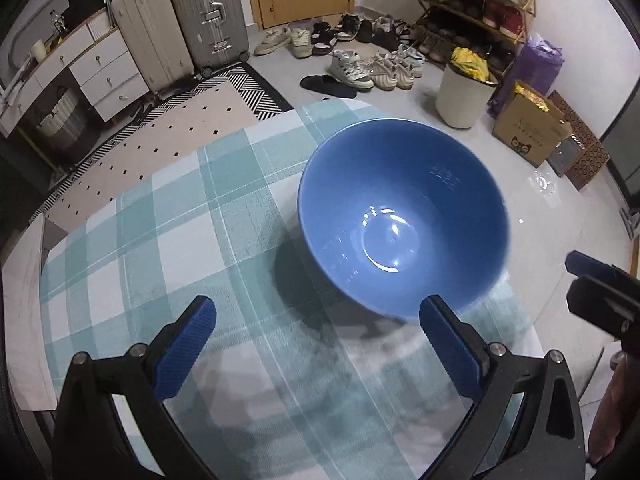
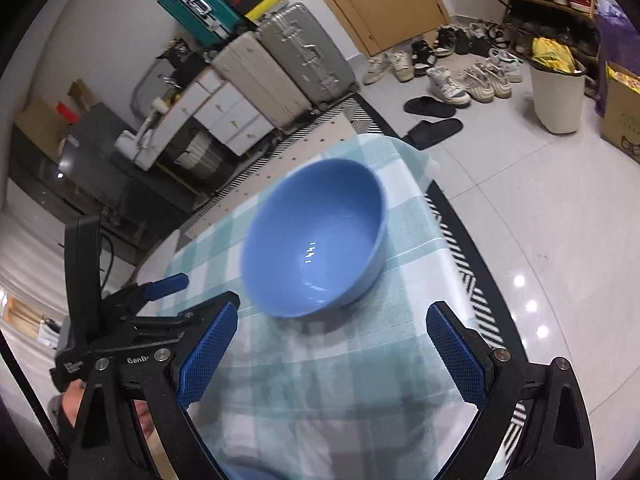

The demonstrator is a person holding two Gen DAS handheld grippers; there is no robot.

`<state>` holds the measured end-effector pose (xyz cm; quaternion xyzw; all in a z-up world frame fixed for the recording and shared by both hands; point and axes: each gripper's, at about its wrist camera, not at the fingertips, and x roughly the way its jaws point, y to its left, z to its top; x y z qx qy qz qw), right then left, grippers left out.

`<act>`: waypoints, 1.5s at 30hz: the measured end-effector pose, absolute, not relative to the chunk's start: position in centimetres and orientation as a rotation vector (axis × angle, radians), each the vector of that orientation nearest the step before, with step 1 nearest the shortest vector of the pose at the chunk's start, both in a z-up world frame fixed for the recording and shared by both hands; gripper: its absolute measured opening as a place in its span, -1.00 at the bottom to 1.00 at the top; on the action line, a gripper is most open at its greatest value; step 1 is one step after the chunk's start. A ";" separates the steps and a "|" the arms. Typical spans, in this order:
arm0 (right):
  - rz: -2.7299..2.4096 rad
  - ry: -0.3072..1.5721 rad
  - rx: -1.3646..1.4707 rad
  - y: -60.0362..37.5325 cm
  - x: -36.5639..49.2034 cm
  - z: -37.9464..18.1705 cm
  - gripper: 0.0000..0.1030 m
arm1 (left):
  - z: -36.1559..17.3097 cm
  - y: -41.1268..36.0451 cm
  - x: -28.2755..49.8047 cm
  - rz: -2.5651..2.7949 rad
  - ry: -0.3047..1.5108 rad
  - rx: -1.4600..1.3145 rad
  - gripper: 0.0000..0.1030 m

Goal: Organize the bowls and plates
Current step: 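Close the left tool on the rim of the last blue bowl, then close the right tool on the bowl's opposite rim while the left tool holds it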

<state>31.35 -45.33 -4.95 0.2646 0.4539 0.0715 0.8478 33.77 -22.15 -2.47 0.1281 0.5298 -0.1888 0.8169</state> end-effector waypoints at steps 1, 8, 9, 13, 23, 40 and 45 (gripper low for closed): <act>0.144 0.960 0.557 -45.4 31.6 -5.3 0.89 | -2.7 -22.4 34.2 -0.404 1.132 0.276 0.98; 0.135 0.990 0.547 -45.4 33.2 -7.4 0.88 | -5.2 -24.1 36.6 -0.380 1.171 0.321 0.94; 0.137 0.994 0.537 -45.2 33.3 -7.6 0.88 | -5.4 -24.2 36.9 -0.383 1.176 0.315 0.94; 0.137 1.000 0.514 -45.0 33.3 -8.1 0.88 | -6.2 -24.4 37.6 -0.387 1.195 0.300 0.74; 0.054 1.019 0.448 -45.4 35.2 -8.2 0.87 | -7.0 -24.9 38.4 -0.420 1.252 0.276 -0.34; 0.011 1.100 0.448 -46.5 37.8 -8.9 0.33 | -6.5 -23.9 37.8 -0.440 1.269 0.275 -0.71; 0.027 1.132 0.416 -45.9 38.6 -9.1 0.01 | -6.4 -23.7 37.0 -0.437 1.264 0.300 -0.71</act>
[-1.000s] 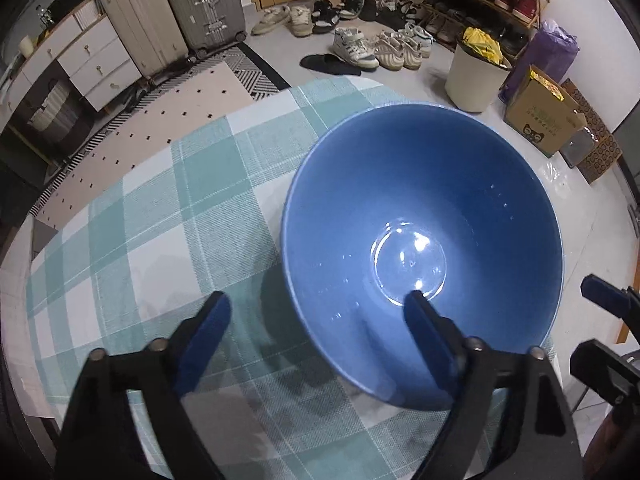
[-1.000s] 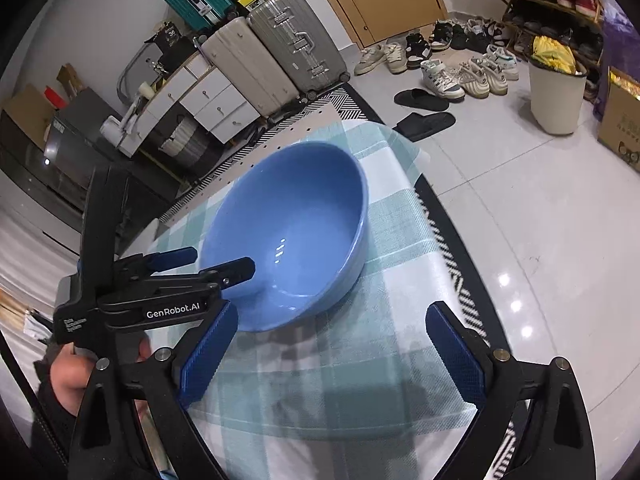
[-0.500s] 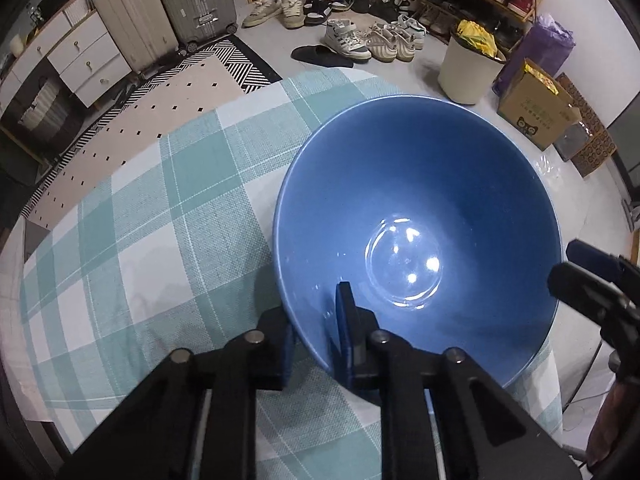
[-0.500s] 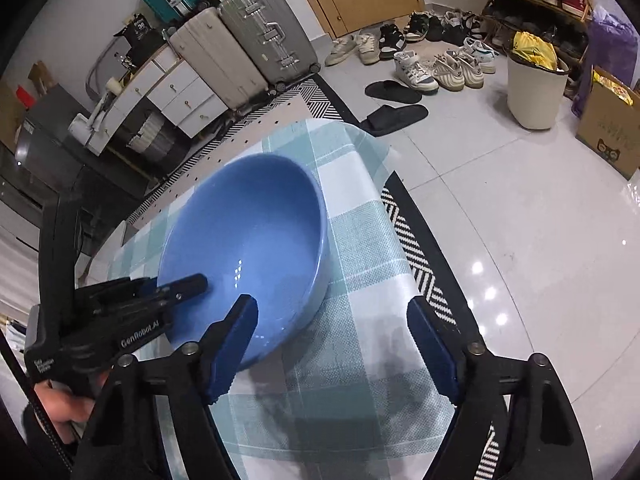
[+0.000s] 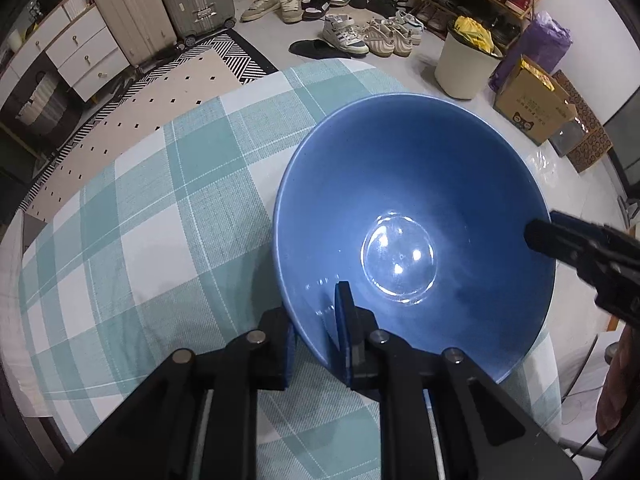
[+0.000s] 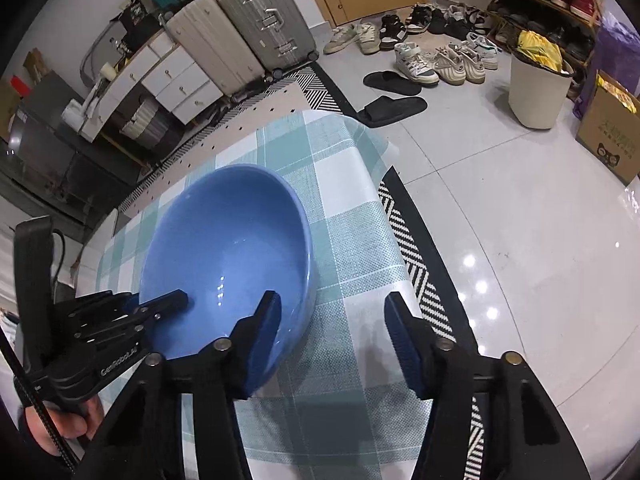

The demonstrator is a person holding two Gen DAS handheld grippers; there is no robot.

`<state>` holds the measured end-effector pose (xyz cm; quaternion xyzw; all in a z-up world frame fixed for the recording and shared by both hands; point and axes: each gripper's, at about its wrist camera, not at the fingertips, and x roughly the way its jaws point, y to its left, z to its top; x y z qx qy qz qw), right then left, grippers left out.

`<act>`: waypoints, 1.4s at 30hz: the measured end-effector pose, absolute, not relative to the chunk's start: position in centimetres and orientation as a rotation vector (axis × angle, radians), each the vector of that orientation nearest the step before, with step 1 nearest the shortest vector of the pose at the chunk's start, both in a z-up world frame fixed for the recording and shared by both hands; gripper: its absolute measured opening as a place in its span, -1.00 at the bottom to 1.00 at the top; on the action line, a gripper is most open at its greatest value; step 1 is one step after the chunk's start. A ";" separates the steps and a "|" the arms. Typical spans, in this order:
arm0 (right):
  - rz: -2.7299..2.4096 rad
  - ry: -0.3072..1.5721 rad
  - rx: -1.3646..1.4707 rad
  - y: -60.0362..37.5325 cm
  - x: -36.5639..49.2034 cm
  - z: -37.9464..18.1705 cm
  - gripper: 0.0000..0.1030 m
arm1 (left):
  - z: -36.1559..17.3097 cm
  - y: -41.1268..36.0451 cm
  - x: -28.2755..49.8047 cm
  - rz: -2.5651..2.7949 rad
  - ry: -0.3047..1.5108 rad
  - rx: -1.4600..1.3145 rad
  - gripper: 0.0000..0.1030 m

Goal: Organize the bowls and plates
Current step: 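Close the right tool on the bowl's opposite rim while the left tool holds it, then lift the last blue bowl off the table with both tools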

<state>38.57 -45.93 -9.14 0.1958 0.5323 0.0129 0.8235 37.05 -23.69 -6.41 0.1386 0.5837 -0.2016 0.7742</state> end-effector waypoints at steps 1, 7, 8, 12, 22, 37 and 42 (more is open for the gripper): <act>0.029 1.134 0.410 -45.8 38.6 -9.2 -0.02 | -6.4 -23.6 37.0 -0.438 1.265 0.299 -0.70; 0.049 1.169 0.362 -44.6 39.2 -9.4 -0.25 | -6.4 -23.4 36.6 -0.434 1.270 0.305 -0.70; 0.053 1.176 0.356 -44.4 39.3 -9.5 -0.33 | -6.5 -23.3 36.4 -0.433 1.269 0.309 -0.70; 0.058 1.198 0.332 -44.0 39.3 -9.9 -0.53 | -6.5 -23.3 36.2 -0.435 1.268 0.316 -0.70; 0.070 1.211 0.269 -42.6 39.4 -9.8 -0.79 | -6.3 -23.2 35.6 -0.442 1.271 0.314 -0.70; 0.046 1.212 0.278 -42.4 38.8 -8.9 -0.82 | -5.5 -22.1 34.5 -0.473 1.282 0.260 -0.69; 0.051 1.212 0.280 -42.0 38.3 -8.6 -0.82 | -5.3 -21.5 33.7 -0.472 1.283 0.259 -0.69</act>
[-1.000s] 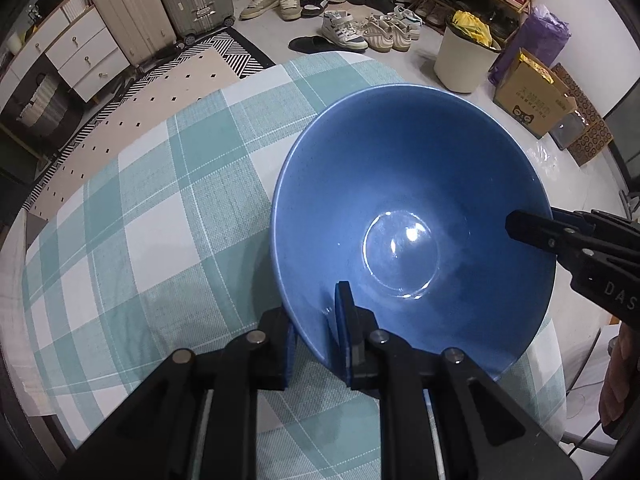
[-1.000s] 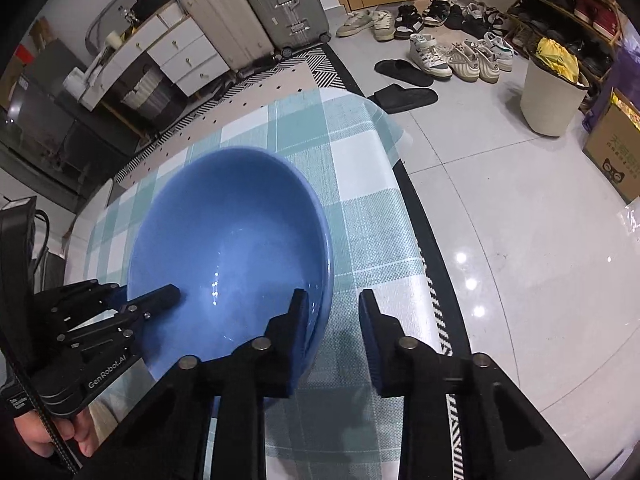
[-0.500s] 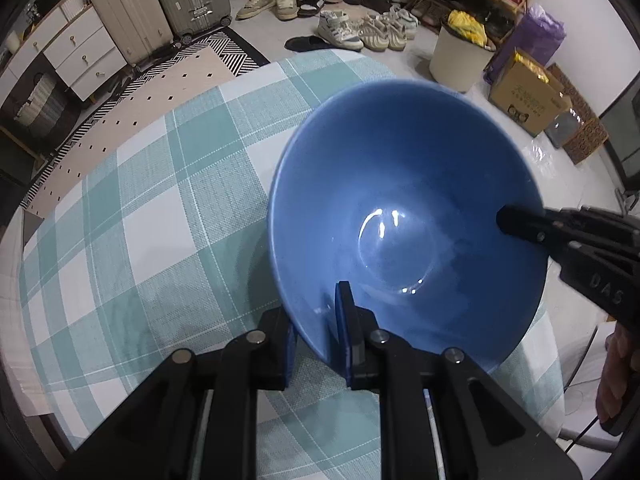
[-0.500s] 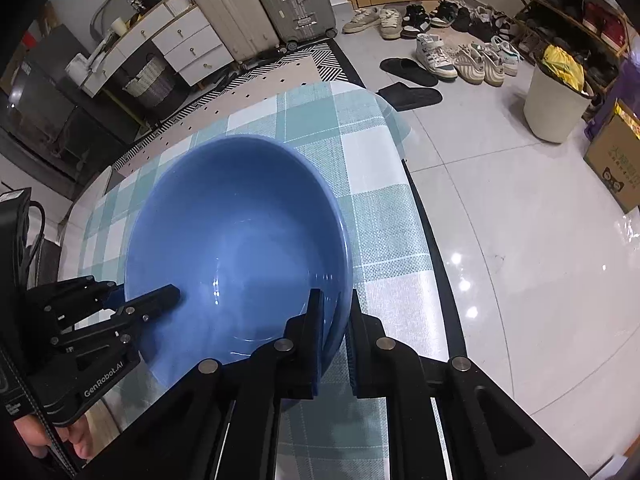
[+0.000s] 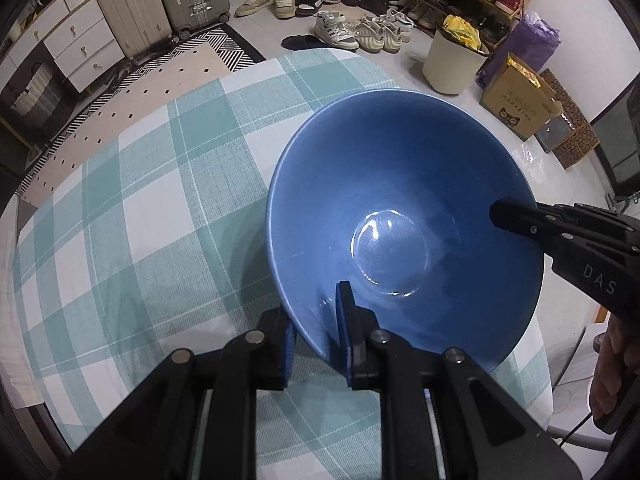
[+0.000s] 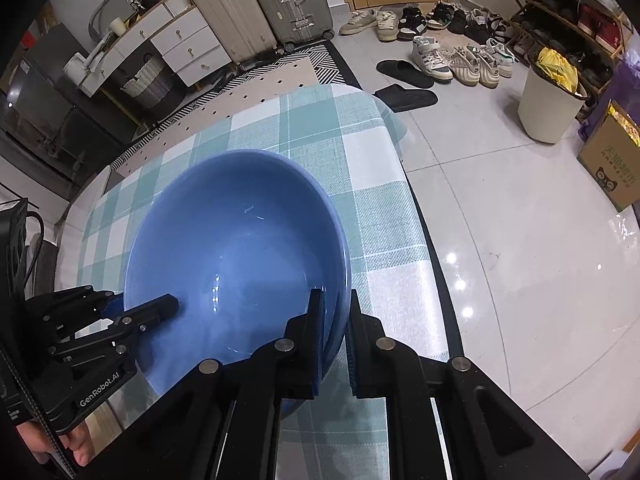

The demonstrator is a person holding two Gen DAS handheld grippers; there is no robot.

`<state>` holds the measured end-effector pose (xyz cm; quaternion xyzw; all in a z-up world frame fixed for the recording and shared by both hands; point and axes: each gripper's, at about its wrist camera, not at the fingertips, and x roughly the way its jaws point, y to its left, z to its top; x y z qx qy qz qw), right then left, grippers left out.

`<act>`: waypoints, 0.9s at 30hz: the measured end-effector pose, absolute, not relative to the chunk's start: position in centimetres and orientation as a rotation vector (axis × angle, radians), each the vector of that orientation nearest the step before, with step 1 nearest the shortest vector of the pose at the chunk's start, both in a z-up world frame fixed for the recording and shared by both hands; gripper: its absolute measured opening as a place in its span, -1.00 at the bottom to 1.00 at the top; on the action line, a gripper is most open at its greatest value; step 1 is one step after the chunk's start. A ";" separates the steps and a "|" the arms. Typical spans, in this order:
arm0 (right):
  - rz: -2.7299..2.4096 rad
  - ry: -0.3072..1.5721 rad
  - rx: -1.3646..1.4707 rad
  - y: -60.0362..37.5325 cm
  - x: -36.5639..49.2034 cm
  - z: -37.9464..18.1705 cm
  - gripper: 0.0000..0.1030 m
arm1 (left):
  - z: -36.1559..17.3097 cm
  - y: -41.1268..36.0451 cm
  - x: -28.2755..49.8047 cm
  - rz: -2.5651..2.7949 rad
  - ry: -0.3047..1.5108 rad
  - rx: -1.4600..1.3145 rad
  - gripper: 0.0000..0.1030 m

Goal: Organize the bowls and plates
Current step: 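Lift the last blue bowl off the table with both tools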

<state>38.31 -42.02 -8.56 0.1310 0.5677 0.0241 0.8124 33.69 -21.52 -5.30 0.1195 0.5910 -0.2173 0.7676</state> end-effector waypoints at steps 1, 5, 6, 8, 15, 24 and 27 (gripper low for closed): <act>0.053 1.216 0.279 -41.9 38.2 -8.6 -0.82 | -5.3 -21.4 33.5 -0.473 1.285 0.261 -0.68; 0.060 1.245 0.260 -41.1 37.6 -9.0 -0.82 | -5.8 -20.9 32.8 -0.475 1.299 0.275 -0.67; 0.062 1.248 0.256 -40.9 37.5 -9.1 -0.82 | -6.0 -20.7 32.8 -0.471 1.307 0.276 -0.67; 0.066 1.256 0.248 -40.5 37.3 -9.3 -0.82 | -6.3 -20.5 32.7 -0.468 1.315 0.274 -0.67; 0.059 1.264 0.219 -39.7 37.1 -9.2 -0.82 | -6.5 -20.0 32.5 -0.472 1.321 0.260 -0.67; 0.058 1.220 0.195 -39.0 35.6 -6.5 -0.82 | -4.3 -19.2 31.0 -0.481 1.293 0.236 -0.67; 0.058 1.204 0.188 -38.6 34.6 -5.3 -0.82 | -3.3 -18.9 30.0 -0.480 1.274 0.239 -0.66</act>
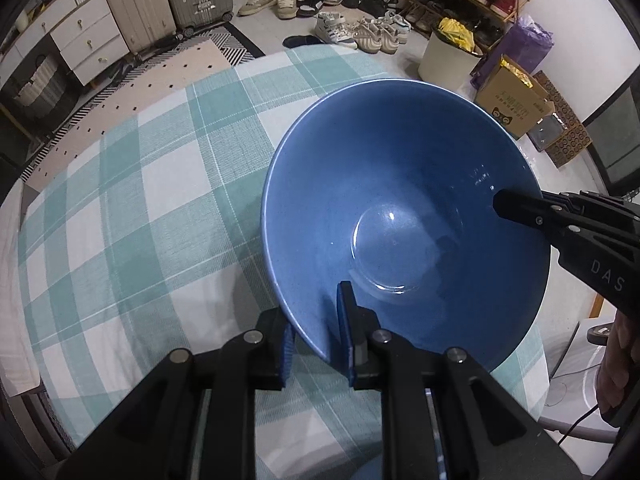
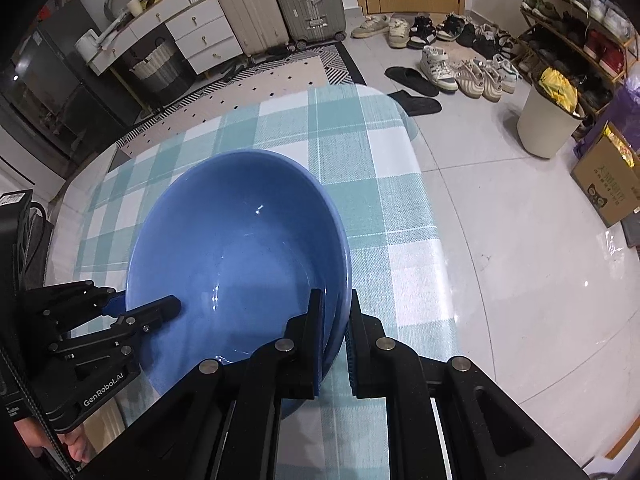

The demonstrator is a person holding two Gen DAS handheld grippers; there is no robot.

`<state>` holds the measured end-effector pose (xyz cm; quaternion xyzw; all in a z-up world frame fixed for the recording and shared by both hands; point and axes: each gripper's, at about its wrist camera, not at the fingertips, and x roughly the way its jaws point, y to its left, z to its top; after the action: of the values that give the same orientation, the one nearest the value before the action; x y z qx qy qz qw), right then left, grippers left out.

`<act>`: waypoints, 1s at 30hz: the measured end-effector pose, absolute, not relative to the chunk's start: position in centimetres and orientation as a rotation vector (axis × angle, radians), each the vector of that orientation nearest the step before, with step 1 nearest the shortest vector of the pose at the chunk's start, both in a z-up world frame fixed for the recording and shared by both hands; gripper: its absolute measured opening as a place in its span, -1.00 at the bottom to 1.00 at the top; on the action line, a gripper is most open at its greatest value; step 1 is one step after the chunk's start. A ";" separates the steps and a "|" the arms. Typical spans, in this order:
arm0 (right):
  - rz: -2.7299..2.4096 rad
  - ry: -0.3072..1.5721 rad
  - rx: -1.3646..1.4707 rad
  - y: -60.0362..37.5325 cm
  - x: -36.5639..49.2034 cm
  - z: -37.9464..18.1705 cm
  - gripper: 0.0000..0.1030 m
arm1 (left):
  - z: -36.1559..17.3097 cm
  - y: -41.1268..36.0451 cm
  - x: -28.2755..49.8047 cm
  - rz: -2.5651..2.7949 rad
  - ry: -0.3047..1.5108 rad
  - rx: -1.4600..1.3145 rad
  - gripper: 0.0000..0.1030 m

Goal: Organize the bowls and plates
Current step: 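Lift the last blue bowl off the table with both tools, then carry the held blue bowl with both tools toward the nested blue bowls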

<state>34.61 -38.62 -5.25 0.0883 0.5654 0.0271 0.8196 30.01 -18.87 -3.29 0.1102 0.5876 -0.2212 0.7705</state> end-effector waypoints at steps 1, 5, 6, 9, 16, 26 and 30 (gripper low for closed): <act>0.059 1.199 0.185 -38.5 34.2 -4.8 -0.82 | -2.9 -18.7 29.6 -0.477 1.266 0.240 -0.66; 0.054 1.189 0.181 -37.8 32.9 -3.5 -0.82 | -1.5 -17.9 28.1 -0.468 1.237 0.232 -0.66; 0.054 1.187 0.180 -37.6 32.5 -3.1 -0.82 | -1.4 -17.7 27.9 -0.466 1.235 0.231 -0.66; 0.062 1.187 0.200 -37.2 31.6 -2.2 -0.82 | -0.7 -16.9 27.0 -0.470 1.229 0.215 -0.66; 0.072 1.153 0.164 -35.9 29.1 0.4 -0.82 | 1.3 -15.8 24.5 -0.469 1.193 0.217 -0.65; 0.067 1.138 0.120 -34.1 25.1 2.3 -0.82 | 3.3 -14.0 19.9 -0.469 1.145 0.215 -0.63; 0.066 1.123 0.105 -33.2 23.1 3.1 -0.82 | 3.4 -13.3 18.2 -0.464 1.142 0.214 -0.61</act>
<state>23.08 -33.18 3.14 0.0496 0.5320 0.0312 0.8447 18.24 -13.26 3.42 0.1004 0.5343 -0.2173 0.8107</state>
